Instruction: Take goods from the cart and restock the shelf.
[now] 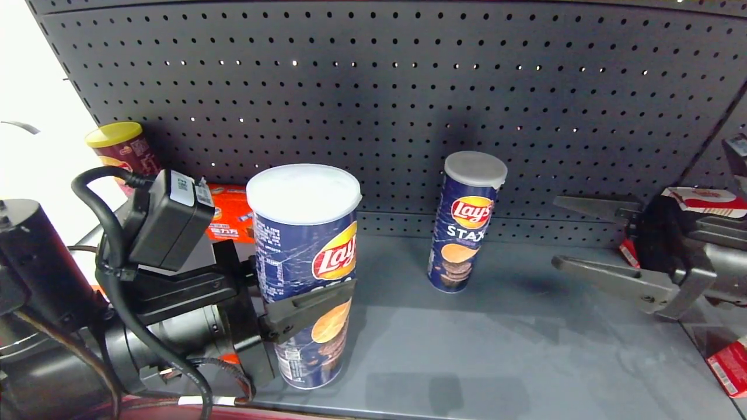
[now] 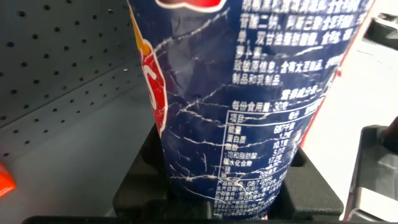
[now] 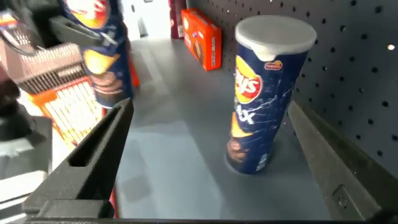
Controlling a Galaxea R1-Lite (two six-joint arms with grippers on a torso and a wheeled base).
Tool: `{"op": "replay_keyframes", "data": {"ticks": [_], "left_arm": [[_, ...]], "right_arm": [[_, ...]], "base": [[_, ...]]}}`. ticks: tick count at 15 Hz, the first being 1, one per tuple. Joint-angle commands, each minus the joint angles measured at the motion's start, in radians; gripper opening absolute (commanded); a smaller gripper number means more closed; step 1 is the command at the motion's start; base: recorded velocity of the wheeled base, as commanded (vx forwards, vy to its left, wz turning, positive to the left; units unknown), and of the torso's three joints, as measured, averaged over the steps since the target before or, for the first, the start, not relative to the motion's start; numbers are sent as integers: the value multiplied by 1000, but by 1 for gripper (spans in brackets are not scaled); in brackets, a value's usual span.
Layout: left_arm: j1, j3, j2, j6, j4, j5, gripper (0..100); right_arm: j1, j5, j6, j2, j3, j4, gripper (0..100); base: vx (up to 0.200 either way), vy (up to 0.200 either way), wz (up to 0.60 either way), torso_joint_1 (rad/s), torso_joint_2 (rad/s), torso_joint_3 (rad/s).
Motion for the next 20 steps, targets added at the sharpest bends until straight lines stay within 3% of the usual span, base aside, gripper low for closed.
{"op": "replay_keyframes", "data": {"ticks": [1,9,20], "left_arm": [[10,2,10,0,-1,-2,0],[41,-4,17,0,-1,-25,0],[50,-30,86,-2,-59,-42,0]], "right_arm": [[0,8,-35,121,-59,-3,100],[0,19,-105,356,-257,-3,100],[11,30,-151,457,-272,-3,100]], "base": [[0,0,0,0,0,0],[0,0,0,0,0,0],[0,0,0,0,0,0]]}}
